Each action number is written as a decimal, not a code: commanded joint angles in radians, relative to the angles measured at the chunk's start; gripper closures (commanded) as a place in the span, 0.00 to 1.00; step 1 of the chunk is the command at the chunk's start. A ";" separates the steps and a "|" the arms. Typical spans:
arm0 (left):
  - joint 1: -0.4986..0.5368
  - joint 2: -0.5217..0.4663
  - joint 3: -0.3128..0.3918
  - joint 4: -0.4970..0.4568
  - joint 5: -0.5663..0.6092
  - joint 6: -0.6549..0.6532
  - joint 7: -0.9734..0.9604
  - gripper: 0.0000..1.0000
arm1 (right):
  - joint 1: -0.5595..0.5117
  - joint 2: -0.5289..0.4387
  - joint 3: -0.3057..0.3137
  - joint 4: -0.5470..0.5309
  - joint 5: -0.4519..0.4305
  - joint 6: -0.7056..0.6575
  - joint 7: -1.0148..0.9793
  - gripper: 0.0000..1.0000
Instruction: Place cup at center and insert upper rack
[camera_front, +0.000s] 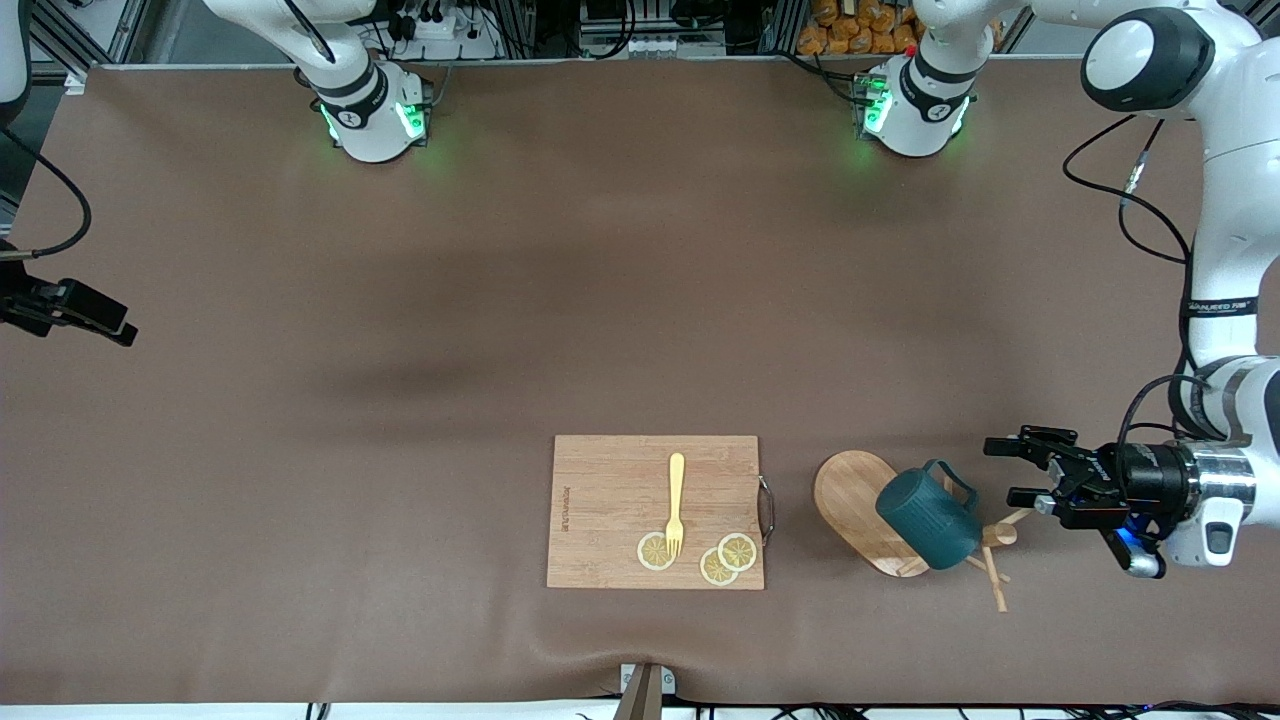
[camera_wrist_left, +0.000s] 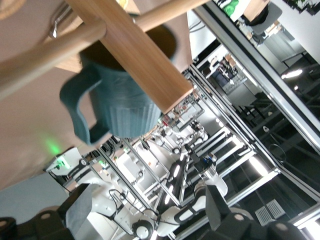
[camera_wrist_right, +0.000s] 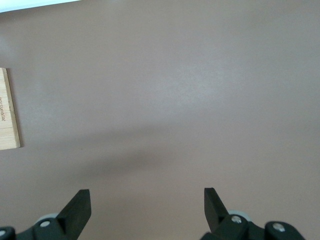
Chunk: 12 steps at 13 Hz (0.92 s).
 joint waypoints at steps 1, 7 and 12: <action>-0.030 -0.104 0.042 -0.022 0.088 0.017 0.016 0.00 | -0.012 -0.011 0.008 0.010 0.013 -0.014 0.010 0.00; -0.136 -0.385 0.063 -0.170 0.441 0.132 0.019 0.00 | -0.010 -0.011 0.010 0.014 0.014 -0.032 0.010 0.00; -0.221 -0.612 0.063 -0.399 0.749 0.259 0.030 0.00 | -0.003 -0.013 0.021 0.086 0.014 -0.176 0.004 0.00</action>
